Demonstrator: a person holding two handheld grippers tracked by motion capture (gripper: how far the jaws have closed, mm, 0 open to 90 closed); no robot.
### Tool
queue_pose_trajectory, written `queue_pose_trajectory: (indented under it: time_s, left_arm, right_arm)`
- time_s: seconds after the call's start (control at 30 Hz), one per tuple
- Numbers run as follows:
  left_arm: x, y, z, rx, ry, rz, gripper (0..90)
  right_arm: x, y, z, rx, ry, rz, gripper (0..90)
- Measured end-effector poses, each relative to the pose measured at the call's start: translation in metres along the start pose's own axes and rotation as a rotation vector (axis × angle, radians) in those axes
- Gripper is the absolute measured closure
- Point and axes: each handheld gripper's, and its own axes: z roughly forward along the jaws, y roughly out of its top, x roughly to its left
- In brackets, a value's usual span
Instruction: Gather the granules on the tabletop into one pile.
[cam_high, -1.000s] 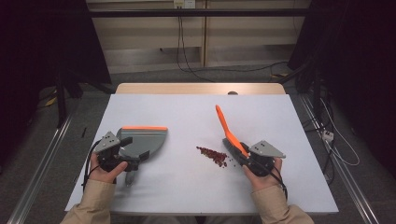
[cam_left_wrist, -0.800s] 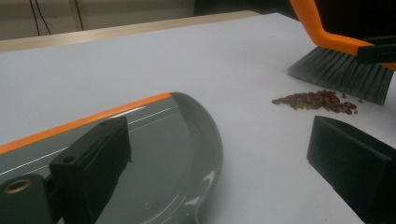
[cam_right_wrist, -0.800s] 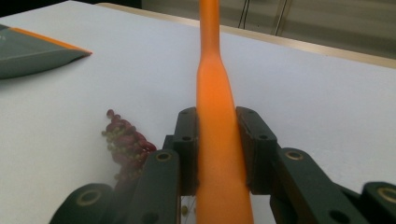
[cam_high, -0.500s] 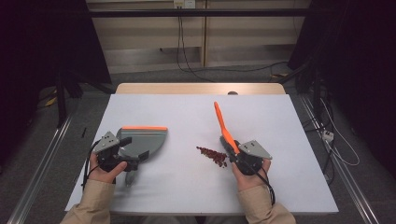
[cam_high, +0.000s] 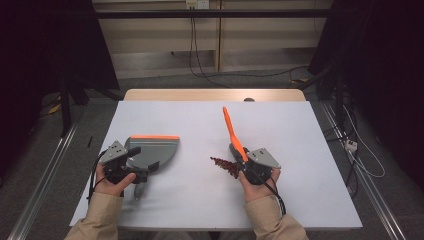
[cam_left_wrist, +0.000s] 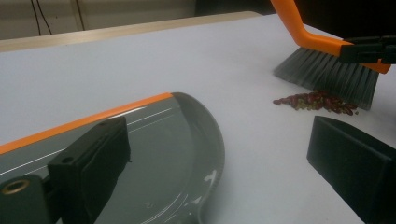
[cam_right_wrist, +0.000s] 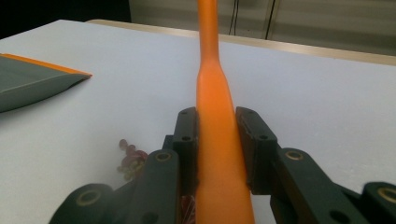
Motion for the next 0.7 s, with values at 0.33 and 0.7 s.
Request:
queue_pose_trajectory:
  time_s: [0.33, 0.7]
  left_arm:
    - [0.000, -0.001, 0.000, 0.003, 0.000, -0.001, 5.8]
    - [-0.001, -0.001, 0.001, 0.004, 0.001, 0.002, 5.8]
  right_arm:
    - [-0.010, 0.006, -0.003, -0.025, 0.008, 0.001, 71.2]
    - [-0.018, 0.000, -0.004, 0.013, -0.003, -0.029, 71.2]
